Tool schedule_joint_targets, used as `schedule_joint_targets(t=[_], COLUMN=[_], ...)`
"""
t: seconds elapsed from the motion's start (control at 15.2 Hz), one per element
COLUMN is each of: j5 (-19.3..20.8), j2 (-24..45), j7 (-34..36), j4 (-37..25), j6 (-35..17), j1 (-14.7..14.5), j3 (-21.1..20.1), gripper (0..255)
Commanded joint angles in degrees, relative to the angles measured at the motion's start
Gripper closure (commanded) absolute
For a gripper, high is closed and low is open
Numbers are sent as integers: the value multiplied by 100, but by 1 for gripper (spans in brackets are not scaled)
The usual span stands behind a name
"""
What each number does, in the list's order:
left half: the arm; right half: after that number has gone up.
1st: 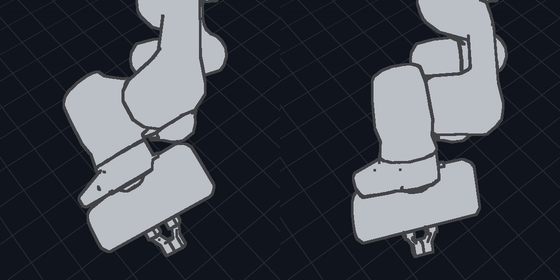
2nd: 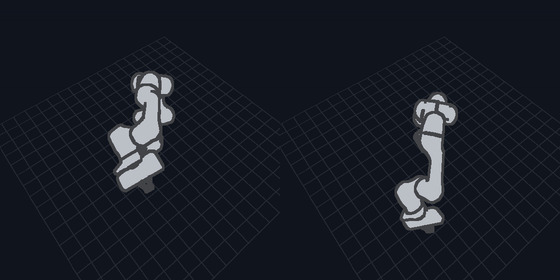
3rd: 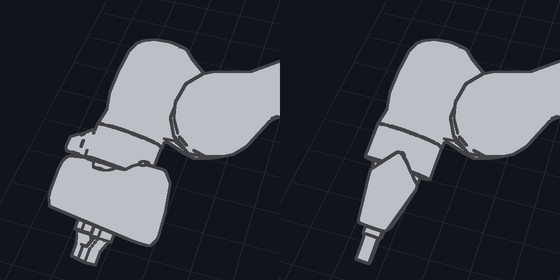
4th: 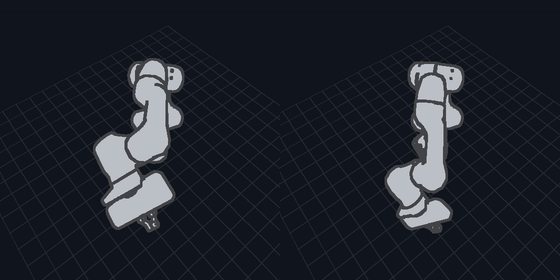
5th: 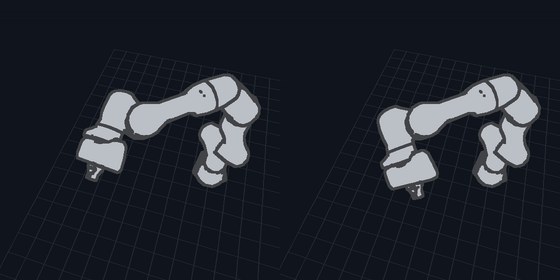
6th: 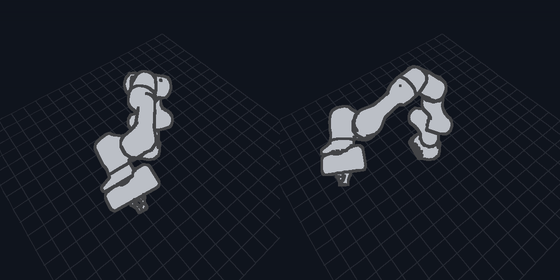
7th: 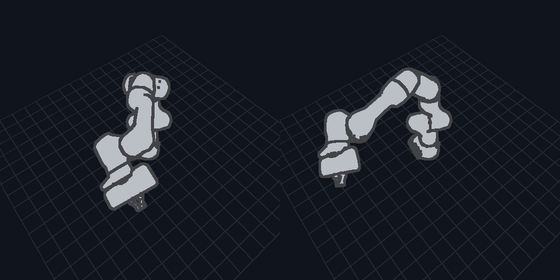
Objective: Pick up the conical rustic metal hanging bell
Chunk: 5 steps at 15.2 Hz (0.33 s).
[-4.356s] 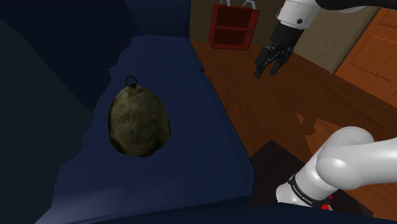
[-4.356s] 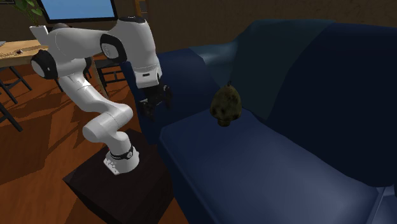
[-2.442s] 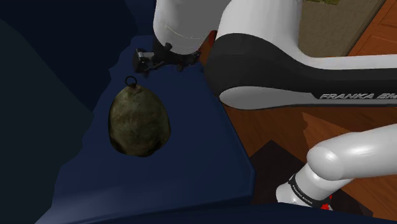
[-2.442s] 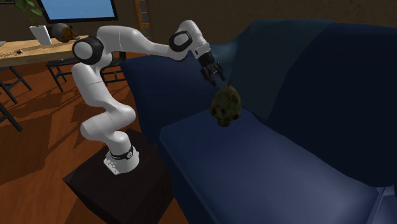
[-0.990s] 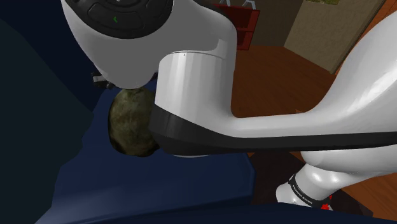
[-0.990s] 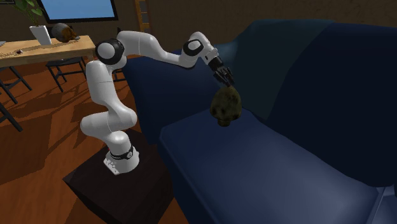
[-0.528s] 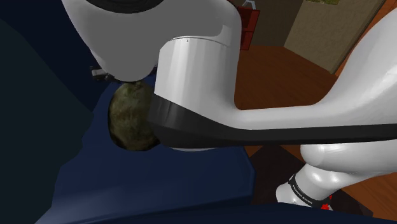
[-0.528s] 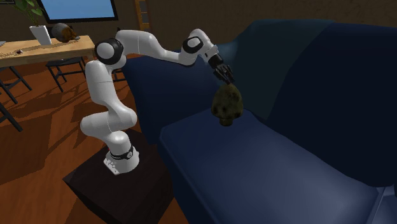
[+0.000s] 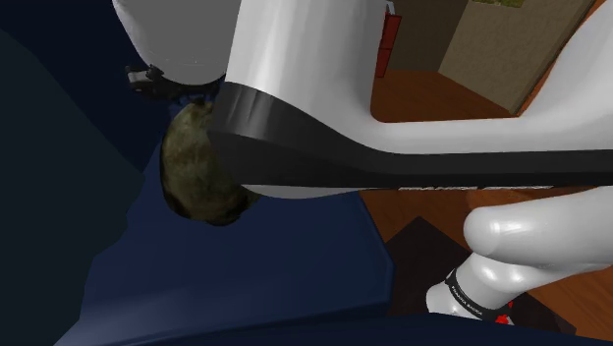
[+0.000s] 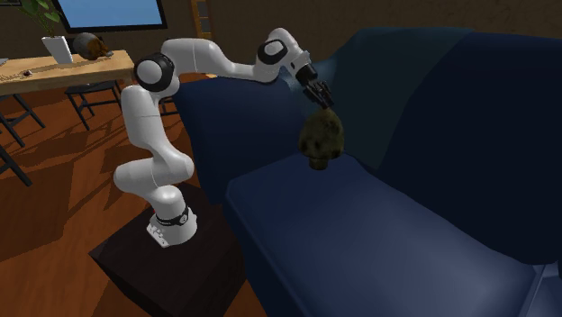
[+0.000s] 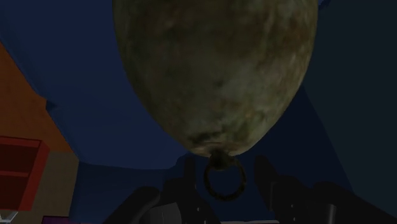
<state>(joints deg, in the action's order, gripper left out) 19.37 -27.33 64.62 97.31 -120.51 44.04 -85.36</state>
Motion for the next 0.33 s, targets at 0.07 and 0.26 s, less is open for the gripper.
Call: schedule_joint_targets(t=[0.07, 0.26], j5=[-5, -14], j2=[41, 55], j7=[-113, -159], j4=[-218, -314], j6=[162, 233], j1=[33, 67], j3=[18, 3], gripper=[255, 255])
